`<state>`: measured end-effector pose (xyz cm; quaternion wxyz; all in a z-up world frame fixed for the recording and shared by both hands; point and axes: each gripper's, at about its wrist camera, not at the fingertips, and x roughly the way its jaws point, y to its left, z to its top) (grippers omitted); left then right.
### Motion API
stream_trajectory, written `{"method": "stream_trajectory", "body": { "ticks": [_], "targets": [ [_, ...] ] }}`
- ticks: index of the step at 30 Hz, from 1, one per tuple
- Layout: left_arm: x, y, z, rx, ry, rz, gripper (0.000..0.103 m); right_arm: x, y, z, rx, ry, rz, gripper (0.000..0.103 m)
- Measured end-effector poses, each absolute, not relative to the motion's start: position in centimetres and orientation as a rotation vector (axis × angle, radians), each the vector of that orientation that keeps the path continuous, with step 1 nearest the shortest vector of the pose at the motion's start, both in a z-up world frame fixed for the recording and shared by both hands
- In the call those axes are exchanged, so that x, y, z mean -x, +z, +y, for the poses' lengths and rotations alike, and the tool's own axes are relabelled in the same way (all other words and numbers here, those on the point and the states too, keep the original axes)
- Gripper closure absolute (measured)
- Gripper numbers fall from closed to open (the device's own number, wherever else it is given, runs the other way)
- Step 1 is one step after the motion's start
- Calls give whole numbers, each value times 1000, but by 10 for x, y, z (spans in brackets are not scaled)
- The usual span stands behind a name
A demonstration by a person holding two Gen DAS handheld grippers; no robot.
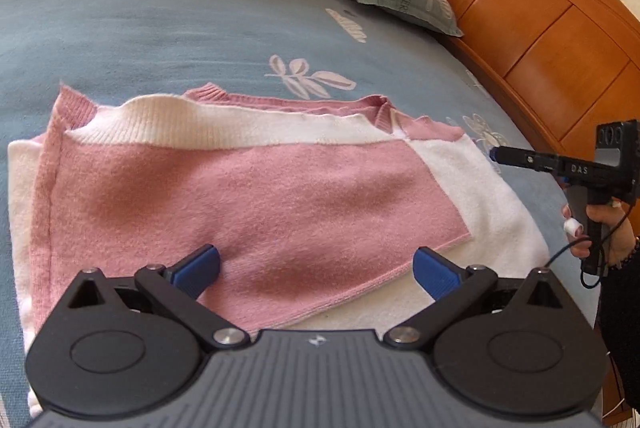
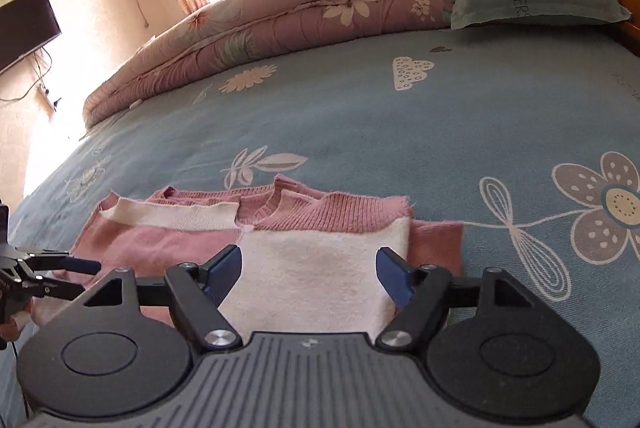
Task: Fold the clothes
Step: 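Open and raise both grippers above the folded sweater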
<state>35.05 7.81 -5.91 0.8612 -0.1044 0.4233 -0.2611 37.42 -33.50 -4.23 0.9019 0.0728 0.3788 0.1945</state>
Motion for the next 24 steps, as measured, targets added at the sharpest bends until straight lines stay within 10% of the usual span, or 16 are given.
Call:
{"method": "stream_trajectory", "body": {
  "ticks": [13,24],
  "targets": [
    [-275,-66,111,173,-416,841,1,-267,-67,-310,144,294,794,0],
    [-273,-36,103,118,-385,765,1,-241,-29,-318,20,261,701,1]
  ]
}}
